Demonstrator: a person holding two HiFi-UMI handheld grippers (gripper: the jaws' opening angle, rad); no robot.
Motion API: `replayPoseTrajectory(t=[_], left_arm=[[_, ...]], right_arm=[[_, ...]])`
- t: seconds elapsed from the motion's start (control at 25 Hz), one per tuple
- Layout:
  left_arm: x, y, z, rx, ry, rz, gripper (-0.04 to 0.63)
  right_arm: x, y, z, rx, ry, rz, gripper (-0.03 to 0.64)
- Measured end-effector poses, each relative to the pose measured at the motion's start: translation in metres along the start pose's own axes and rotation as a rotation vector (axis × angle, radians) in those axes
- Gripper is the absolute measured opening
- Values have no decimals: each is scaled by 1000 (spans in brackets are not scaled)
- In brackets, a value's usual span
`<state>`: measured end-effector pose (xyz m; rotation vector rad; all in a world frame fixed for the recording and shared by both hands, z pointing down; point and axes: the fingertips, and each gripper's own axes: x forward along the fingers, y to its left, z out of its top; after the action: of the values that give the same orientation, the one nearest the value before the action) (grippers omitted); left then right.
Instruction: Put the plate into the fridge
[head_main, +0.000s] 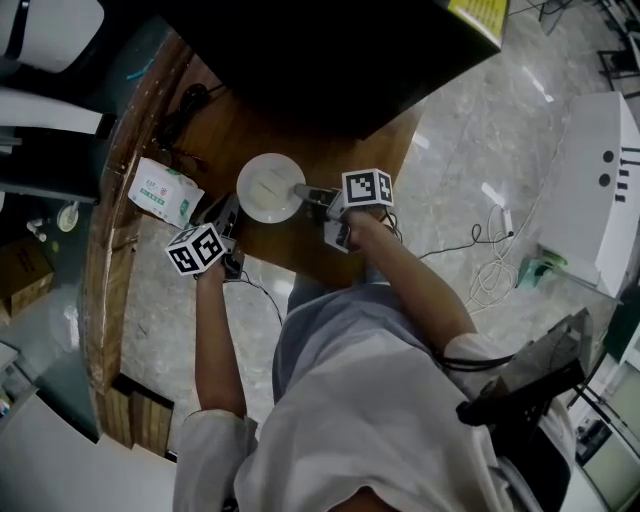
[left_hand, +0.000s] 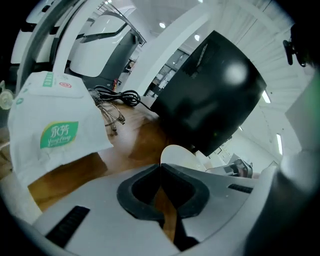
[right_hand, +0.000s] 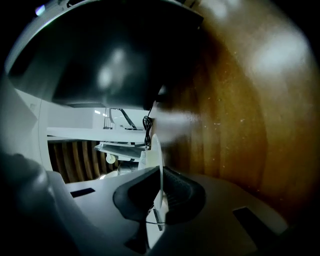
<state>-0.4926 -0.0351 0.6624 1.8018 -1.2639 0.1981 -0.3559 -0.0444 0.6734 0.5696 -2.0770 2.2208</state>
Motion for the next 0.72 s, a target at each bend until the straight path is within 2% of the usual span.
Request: replayPoseTrajectory(t=[0.12,0.2,0.44,0.72], left_arm=[[-7,-14,-8,6,-22,-31,20],[-13,-40,-18,0,-25,-55,20],[-14,-198,-79,51,-50,-117,20],[50,-407,-180,185,-92,-94,18]], right_arm=[[-14,6,-3,-44,18,9,25],[-39,11,-10,-55,27,19,25],[-203,9,-31,-85,26,69,25],[-436,-38,-20,-150,13,85,25]])
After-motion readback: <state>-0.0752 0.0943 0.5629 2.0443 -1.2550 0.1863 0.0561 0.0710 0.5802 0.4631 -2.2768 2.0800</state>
